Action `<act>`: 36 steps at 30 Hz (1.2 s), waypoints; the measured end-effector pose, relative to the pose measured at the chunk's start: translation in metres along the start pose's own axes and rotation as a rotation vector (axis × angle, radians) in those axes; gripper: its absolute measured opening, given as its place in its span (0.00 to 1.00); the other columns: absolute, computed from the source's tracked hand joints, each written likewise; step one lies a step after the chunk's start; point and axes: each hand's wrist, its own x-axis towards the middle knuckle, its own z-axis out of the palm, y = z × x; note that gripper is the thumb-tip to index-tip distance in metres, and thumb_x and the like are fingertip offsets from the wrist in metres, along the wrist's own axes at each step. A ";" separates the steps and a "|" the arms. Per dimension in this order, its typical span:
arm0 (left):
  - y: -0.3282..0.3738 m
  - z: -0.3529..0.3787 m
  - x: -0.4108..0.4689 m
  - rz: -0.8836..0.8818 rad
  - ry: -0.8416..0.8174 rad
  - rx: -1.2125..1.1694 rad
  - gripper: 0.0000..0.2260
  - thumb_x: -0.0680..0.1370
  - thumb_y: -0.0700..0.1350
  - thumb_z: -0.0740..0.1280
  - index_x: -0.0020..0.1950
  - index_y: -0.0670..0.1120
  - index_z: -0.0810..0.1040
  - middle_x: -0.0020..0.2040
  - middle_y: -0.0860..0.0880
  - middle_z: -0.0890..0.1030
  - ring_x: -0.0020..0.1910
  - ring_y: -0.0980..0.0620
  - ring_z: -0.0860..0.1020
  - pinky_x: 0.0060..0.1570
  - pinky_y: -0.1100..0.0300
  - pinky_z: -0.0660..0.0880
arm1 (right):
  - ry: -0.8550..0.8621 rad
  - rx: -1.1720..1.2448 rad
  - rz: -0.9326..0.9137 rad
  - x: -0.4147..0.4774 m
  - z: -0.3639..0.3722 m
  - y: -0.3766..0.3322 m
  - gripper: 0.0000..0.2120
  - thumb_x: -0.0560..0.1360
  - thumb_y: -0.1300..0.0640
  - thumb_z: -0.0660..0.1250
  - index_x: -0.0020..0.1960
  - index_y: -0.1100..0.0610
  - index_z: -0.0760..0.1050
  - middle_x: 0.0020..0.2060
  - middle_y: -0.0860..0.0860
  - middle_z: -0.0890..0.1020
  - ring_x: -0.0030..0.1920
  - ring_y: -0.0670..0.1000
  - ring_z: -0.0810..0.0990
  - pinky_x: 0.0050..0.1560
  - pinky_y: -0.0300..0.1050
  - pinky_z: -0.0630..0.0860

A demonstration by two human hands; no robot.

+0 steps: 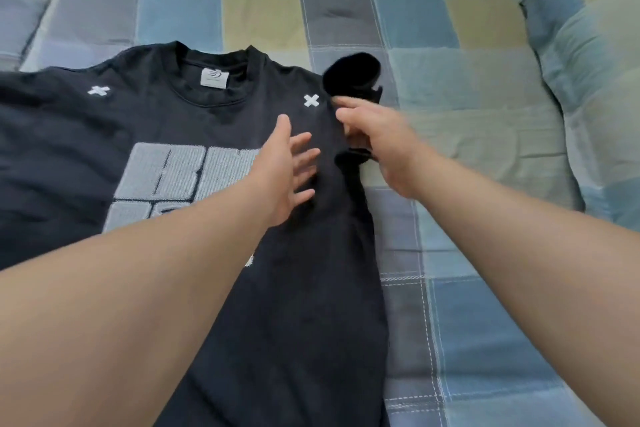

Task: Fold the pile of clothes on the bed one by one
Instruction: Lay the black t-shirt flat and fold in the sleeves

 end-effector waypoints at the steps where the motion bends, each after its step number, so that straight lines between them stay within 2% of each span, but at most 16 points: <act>1: 0.006 -0.013 0.001 -0.011 0.020 -0.055 0.29 0.80 0.70 0.51 0.67 0.53 0.77 0.61 0.49 0.83 0.64 0.46 0.78 0.67 0.43 0.70 | -0.077 -0.057 0.050 -0.001 0.014 -0.003 0.11 0.77 0.48 0.65 0.53 0.49 0.83 0.41 0.48 0.83 0.46 0.49 0.81 0.56 0.48 0.73; 2: 0.010 -0.025 0.002 -0.028 0.043 -0.077 0.30 0.80 0.70 0.51 0.66 0.51 0.76 0.60 0.48 0.83 0.62 0.45 0.80 0.66 0.43 0.72 | -0.068 -0.062 0.076 -0.001 0.022 -0.004 0.14 0.78 0.45 0.62 0.52 0.49 0.83 0.42 0.49 0.84 0.47 0.49 0.82 0.56 0.48 0.73; 4: 0.012 -0.042 0.002 -0.045 0.088 -0.053 0.27 0.81 0.68 0.53 0.66 0.49 0.74 0.61 0.48 0.83 0.60 0.44 0.82 0.62 0.46 0.76 | 0.223 -0.119 -0.057 0.007 0.021 0.009 0.14 0.76 0.48 0.61 0.50 0.51 0.83 0.42 0.50 0.85 0.48 0.51 0.83 0.53 0.49 0.76; 6: 0.010 -0.049 0.006 0.014 0.147 0.098 0.24 0.81 0.63 0.60 0.72 0.49 0.70 0.62 0.49 0.81 0.59 0.46 0.82 0.57 0.51 0.79 | 0.454 -0.583 -0.210 0.016 0.009 0.026 0.14 0.78 0.52 0.60 0.59 0.49 0.81 0.57 0.52 0.82 0.62 0.55 0.77 0.65 0.52 0.72; 8: 0.006 -0.053 0.011 0.186 0.215 0.408 0.29 0.79 0.55 0.68 0.78 0.53 0.62 0.64 0.51 0.76 0.61 0.48 0.78 0.59 0.56 0.74 | 0.315 -0.984 -0.105 0.018 0.009 0.044 0.22 0.82 0.48 0.58 0.75 0.44 0.67 0.76 0.53 0.67 0.75 0.59 0.62 0.75 0.56 0.59; 10: 0.001 -0.061 0.016 0.365 0.183 0.806 0.30 0.79 0.50 0.69 0.79 0.55 0.60 0.70 0.50 0.70 0.67 0.49 0.71 0.64 0.58 0.67 | 0.031 -1.194 0.064 0.018 0.028 0.057 0.28 0.82 0.40 0.54 0.81 0.39 0.51 0.82 0.51 0.49 0.81 0.57 0.47 0.78 0.62 0.46; 11: -0.002 -0.065 0.017 0.400 0.156 0.993 0.29 0.79 0.51 0.68 0.79 0.56 0.61 0.74 0.50 0.66 0.72 0.48 0.67 0.68 0.55 0.66 | -0.106 -1.262 0.127 0.017 0.041 0.062 0.29 0.82 0.38 0.53 0.80 0.37 0.49 0.82 0.51 0.45 0.81 0.56 0.43 0.78 0.64 0.42; 13: -0.008 -0.081 0.016 0.366 0.147 1.249 0.26 0.80 0.54 0.65 0.78 0.58 0.63 0.80 0.52 0.58 0.77 0.47 0.60 0.72 0.49 0.62 | -0.176 -1.257 0.111 0.015 0.063 0.064 0.26 0.81 0.37 0.55 0.79 0.36 0.57 0.81 0.52 0.51 0.81 0.56 0.44 0.77 0.66 0.38; 15: -0.006 -0.106 0.011 0.346 0.173 1.355 0.24 0.81 0.54 0.62 0.78 0.58 0.64 0.81 0.52 0.57 0.77 0.46 0.58 0.71 0.46 0.60 | 0.067 -1.141 -0.042 0.014 0.077 0.059 0.20 0.81 0.44 0.59 0.73 0.41 0.70 0.75 0.54 0.65 0.79 0.55 0.54 0.77 0.66 0.41; 16: -0.001 -0.123 0.008 0.349 0.188 1.381 0.23 0.82 0.54 0.61 0.77 0.58 0.64 0.81 0.52 0.57 0.77 0.46 0.58 0.71 0.46 0.59 | 0.209 -1.142 -0.128 0.013 0.085 0.056 0.19 0.81 0.48 0.61 0.72 0.43 0.72 0.74 0.54 0.67 0.79 0.55 0.55 0.78 0.64 0.43; 18: 0.013 -0.162 0.001 0.367 0.239 1.413 0.22 0.82 0.53 0.60 0.77 0.57 0.65 0.81 0.51 0.57 0.78 0.46 0.57 0.72 0.46 0.58 | 0.353 -1.217 -0.199 0.011 0.103 0.050 0.24 0.80 0.51 0.62 0.76 0.45 0.66 0.80 0.57 0.55 0.80 0.56 0.49 0.78 0.62 0.44; 21: 0.036 -0.235 -0.009 0.350 0.386 1.411 0.22 0.82 0.54 0.60 0.77 0.55 0.66 0.81 0.50 0.58 0.78 0.45 0.56 0.72 0.47 0.59 | 0.343 -1.341 -0.148 0.020 0.151 0.042 0.29 0.80 0.49 0.59 0.80 0.44 0.56 0.81 0.55 0.38 0.80 0.57 0.39 0.77 0.64 0.42; 26: 0.066 -0.364 -0.017 0.269 0.617 1.273 0.24 0.80 0.55 0.65 0.75 0.52 0.66 0.80 0.50 0.59 0.76 0.44 0.59 0.70 0.47 0.62 | 0.085 -1.341 -0.150 0.051 0.275 0.032 0.30 0.83 0.47 0.55 0.82 0.44 0.49 0.82 0.51 0.41 0.81 0.55 0.40 0.78 0.62 0.47; 30: 0.085 -0.443 -0.014 0.224 0.850 1.109 0.32 0.78 0.59 0.68 0.77 0.51 0.61 0.82 0.48 0.54 0.79 0.43 0.55 0.73 0.46 0.58 | -0.151 -1.294 -0.198 0.076 0.376 0.035 0.31 0.83 0.42 0.54 0.82 0.42 0.44 0.82 0.48 0.40 0.81 0.55 0.40 0.79 0.59 0.46; 33: 0.098 -0.483 -0.004 0.219 0.829 0.880 0.39 0.75 0.60 0.72 0.79 0.48 0.58 0.79 0.46 0.59 0.76 0.40 0.61 0.71 0.46 0.62 | -0.314 -1.297 -0.201 0.086 0.432 0.051 0.31 0.83 0.41 0.52 0.81 0.40 0.43 0.81 0.46 0.39 0.81 0.54 0.37 0.78 0.59 0.41; 36: 0.112 -0.498 0.010 0.222 0.778 0.655 0.41 0.73 0.57 0.75 0.78 0.45 0.59 0.76 0.45 0.64 0.73 0.41 0.67 0.69 0.50 0.66 | -0.317 -1.378 -0.193 0.089 0.449 0.072 0.30 0.83 0.39 0.50 0.81 0.38 0.40 0.81 0.44 0.36 0.80 0.53 0.34 0.77 0.60 0.36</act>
